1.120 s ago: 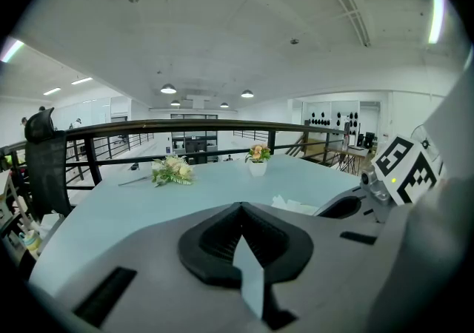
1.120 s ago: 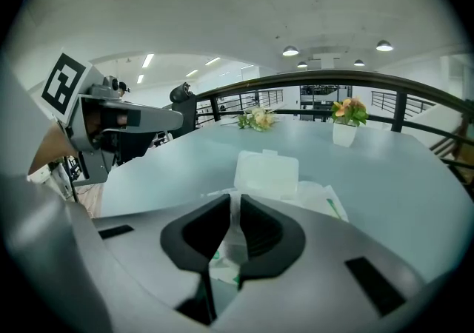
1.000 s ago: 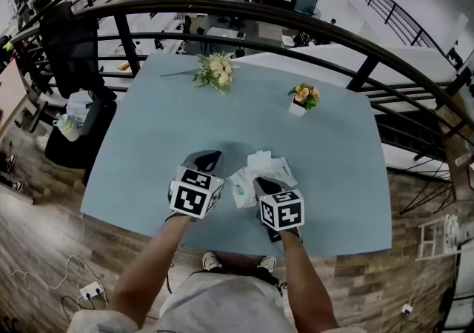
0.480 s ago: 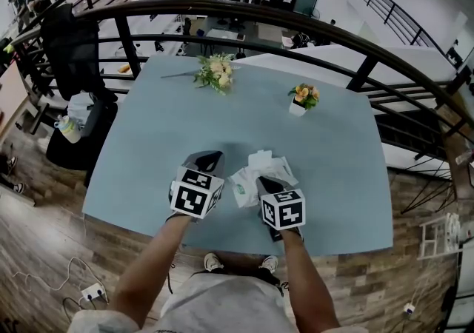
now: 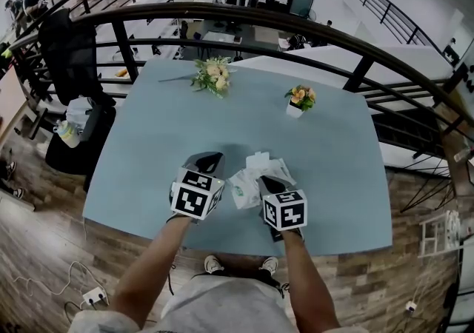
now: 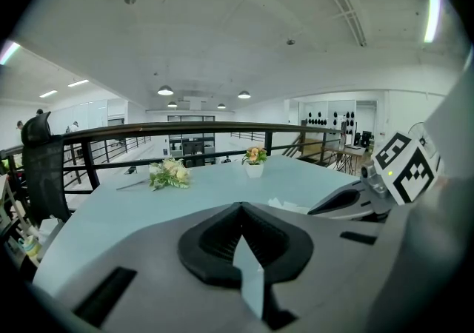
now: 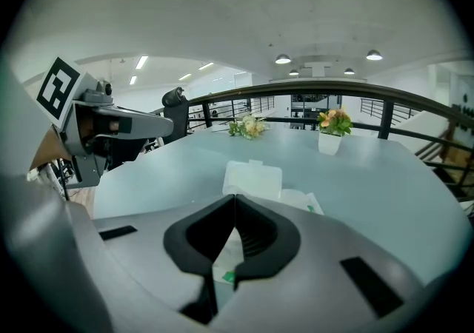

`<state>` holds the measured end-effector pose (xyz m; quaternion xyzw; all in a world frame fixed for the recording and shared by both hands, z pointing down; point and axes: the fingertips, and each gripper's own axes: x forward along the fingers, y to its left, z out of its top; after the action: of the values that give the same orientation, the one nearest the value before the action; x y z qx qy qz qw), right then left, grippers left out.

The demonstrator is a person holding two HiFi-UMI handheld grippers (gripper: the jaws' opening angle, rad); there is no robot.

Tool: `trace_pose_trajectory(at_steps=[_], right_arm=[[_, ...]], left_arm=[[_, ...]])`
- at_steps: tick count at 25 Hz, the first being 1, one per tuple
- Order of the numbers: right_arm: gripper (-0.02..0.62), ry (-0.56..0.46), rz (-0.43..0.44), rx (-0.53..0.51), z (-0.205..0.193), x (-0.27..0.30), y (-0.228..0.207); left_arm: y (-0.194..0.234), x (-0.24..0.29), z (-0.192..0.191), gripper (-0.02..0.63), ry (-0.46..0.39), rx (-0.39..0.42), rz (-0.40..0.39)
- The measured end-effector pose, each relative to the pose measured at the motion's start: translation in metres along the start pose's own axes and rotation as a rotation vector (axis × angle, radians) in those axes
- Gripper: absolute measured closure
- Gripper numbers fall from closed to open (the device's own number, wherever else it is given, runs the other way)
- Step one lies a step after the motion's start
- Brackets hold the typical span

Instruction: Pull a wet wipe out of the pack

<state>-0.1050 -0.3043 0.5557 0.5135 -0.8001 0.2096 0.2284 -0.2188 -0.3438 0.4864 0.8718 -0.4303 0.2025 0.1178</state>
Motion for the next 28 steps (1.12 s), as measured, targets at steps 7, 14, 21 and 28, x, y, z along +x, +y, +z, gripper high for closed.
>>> trace_pose_trajectory(at_steps=[7, 14, 21, 28], right_arm=[[0.589, -0.011, 0.001, 0.003, 0.006, -0.002, -0.006], [0.589, -0.023, 0.024, 0.002, 0.013, -0.004, -0.012], [0.589, -0.039, 0.051, -0.008, 0.024, -0.003, -0.019], [0.588, -0.055, 0.074, -0.012, 0.032, -0.004, -0.025]], left_arm=[[-0.004, 0.004, 0.006, 0.612, 0.0, 0.005, -0.003], [-0.006, 0.009, 0.014, 0.612, -0.001, 0.005, 0.015], [-0.008, 0.012, 0.023, 0.612, -0.005, 0.005, 0.043], [-0.01, 0.014, 0.032, 0.612, -0.008, 0.003, 0.069]])
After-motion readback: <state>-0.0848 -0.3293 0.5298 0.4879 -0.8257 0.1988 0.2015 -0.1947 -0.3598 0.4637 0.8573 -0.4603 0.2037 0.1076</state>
